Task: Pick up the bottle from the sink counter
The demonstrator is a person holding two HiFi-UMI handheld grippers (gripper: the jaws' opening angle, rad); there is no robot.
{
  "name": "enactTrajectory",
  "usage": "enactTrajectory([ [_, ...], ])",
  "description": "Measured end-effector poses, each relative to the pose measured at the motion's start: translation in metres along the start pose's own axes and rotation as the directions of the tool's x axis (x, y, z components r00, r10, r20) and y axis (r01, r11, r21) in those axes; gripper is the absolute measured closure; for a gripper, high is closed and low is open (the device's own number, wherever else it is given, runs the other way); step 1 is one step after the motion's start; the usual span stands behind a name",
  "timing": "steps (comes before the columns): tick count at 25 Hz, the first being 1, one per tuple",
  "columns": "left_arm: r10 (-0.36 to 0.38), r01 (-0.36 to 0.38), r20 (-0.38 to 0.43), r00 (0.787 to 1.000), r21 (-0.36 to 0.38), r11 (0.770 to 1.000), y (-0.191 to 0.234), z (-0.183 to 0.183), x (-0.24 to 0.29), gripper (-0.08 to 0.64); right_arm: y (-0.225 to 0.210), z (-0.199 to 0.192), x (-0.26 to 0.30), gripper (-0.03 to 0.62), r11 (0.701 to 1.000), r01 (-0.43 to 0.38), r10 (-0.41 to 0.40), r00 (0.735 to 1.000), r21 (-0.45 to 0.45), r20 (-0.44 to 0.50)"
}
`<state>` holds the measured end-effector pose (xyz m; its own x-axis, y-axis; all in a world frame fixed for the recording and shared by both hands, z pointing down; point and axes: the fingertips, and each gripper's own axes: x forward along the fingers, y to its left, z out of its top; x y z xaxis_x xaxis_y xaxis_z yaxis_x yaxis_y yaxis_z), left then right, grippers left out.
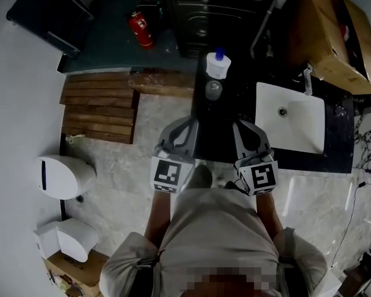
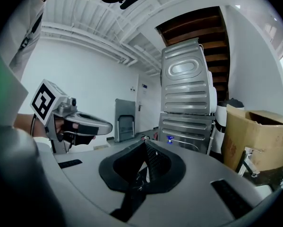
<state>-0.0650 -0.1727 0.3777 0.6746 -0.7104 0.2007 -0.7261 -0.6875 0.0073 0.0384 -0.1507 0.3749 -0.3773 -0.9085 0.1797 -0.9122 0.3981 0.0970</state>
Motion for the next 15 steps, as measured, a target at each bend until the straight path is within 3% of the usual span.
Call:
enactTrajectory([
  [8, -0.1, 0.099, -0.025, 0.995, -0.035, 0.994, 0.019, -0.024, 0.027, 0.557, 0.003, -0.021, 0.03, 0.597, 0.999, 0.045, -0.044, 0.996, 0.006, -0.079],
  [15, -0.142, 0.14, -0.062, 0.988, -0.036, 0.989, 0.029, -0.046, 0.047, 0.557, -0.001, -0.04, 0.045, 0.597, 0.998, 0.067, -0.064, 0.99, 0.014, -0.127],
])
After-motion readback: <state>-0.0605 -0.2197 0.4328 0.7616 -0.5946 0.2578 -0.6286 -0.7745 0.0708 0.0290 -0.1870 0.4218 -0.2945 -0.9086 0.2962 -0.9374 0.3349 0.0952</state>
